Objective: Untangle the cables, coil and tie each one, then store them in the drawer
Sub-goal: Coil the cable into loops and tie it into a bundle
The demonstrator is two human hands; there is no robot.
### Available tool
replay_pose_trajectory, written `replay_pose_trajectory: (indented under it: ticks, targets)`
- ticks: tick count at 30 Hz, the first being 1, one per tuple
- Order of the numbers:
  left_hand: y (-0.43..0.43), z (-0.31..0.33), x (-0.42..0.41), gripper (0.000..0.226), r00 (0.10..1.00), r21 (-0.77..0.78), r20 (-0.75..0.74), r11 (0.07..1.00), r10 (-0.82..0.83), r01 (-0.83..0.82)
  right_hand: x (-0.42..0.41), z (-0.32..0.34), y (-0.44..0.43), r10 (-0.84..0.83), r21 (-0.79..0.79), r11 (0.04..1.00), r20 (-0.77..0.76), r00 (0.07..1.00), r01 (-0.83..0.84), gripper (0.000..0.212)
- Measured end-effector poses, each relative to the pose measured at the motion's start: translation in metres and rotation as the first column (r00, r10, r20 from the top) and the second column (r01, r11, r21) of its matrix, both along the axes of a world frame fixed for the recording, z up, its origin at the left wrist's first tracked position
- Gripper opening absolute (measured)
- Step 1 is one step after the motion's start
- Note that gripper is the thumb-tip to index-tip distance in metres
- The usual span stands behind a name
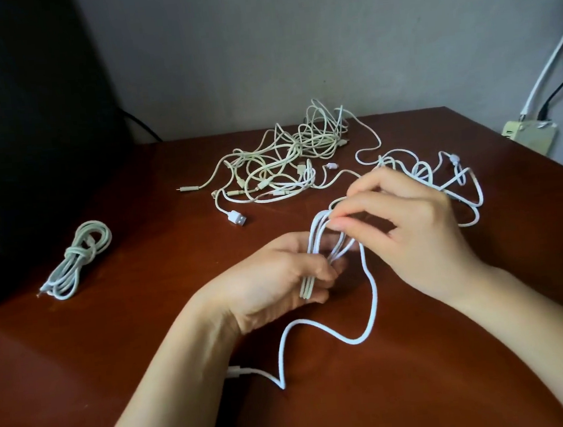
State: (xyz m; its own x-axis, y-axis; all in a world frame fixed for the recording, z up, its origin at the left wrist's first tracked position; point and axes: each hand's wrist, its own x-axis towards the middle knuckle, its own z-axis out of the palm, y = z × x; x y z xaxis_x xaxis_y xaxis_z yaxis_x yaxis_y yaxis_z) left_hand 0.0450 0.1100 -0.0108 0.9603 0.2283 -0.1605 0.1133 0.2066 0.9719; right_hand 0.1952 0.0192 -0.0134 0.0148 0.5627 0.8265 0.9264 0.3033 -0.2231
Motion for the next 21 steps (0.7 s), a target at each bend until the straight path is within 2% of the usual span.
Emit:
replay_pose_trajectory:
  ticks: [3,8,15,21]
  targets:
    - [-0.0017,-0.0001,0.0011,0.031,1.0,0.035,0.015,0.999,0.025,-0.026,-0.0009,0.0008,-0.0002,-0.007,0.03,1.0,0.027,1.0,0.006,0.017]
    - [-0.0046,0.0021,0.002,0.009,0.999,0.05,0.007,0.998,0.048,-0.049,-0.0006,0.0025,-0.0018,0.017,0.052,0.998,0.058,0.998,-0.02,0.014]
    - [-0.0076,0.0026,0.005,0.023,0.983,0.127,-0.012,0.976,0.182,-0.179,-0.0019,-0.0023,0.001,-0.019,-0.035,0.999,-0.058,0.998,0.017,0.019]
    - [-0.0074,0.0006,0.0064,0.024,0.971,0.197,0.003,0.952,0.237,-0.233,-0.0026,-0.0047,-0.0006,-0.155,0.026,0.988,0.006,0.988,0.154,0.022]
